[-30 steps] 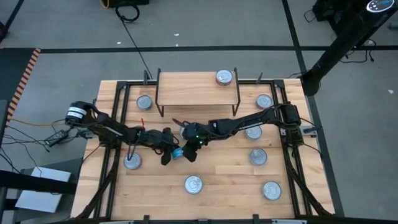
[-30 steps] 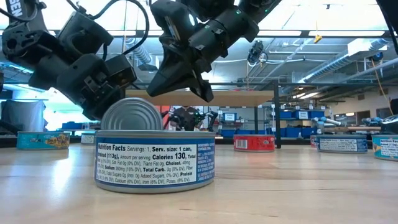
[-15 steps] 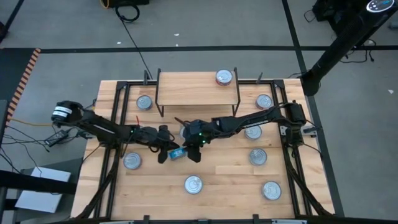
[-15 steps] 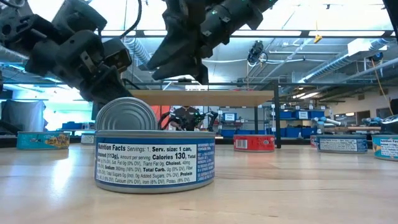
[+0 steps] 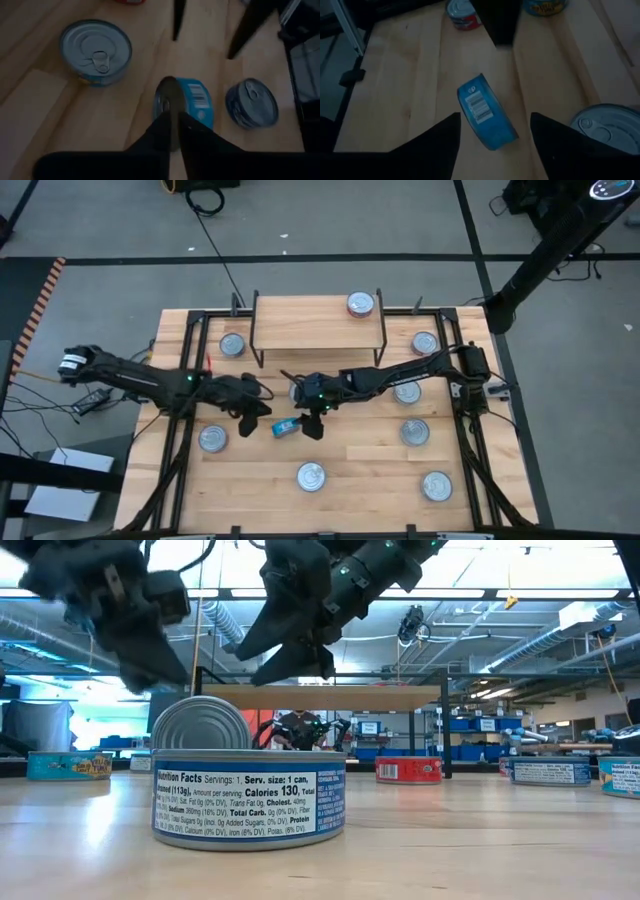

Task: Stack canned seafood by type on shelf
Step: Put the yellow-blue tuna can on the shelf

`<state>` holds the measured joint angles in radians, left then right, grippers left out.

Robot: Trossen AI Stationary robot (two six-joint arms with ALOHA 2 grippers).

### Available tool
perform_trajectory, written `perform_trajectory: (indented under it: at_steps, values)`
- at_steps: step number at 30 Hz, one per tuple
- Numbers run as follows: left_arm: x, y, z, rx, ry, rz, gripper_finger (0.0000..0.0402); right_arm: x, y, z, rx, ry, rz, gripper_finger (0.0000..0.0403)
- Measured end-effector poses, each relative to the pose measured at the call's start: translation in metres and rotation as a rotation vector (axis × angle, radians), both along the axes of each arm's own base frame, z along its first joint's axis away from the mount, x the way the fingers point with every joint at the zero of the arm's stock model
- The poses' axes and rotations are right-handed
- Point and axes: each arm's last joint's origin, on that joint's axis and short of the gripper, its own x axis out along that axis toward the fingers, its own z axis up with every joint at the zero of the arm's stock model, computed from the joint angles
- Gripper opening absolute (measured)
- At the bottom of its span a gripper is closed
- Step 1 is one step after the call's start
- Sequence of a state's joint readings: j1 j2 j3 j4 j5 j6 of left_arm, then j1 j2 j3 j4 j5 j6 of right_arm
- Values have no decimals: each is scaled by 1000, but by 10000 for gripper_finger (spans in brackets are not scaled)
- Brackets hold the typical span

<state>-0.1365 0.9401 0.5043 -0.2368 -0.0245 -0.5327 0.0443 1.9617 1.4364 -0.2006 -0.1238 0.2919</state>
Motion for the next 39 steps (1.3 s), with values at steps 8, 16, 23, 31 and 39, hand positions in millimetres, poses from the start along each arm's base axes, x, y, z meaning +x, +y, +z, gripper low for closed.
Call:
perform_trajectory:
  at_steps: [8,16,23,31,39]
  values:
    - [12,-18,49,-10,40,-60,143,-4,0,-3,9,49,27,248]
    - [32,-33,24,1,173,-50,238,-25,-2,16,-37,141,43,249]
    - [46,-41,1,9,257,-5,294,-49,-12,51,-113,144,-4,245]
    - [55,-43,-11,29,275,8,314,-63,-24,78,-135,79,-60,246]
    - [58,-43,-20,48,320,15,245,-64,-26,79,-134,81,-66,246]
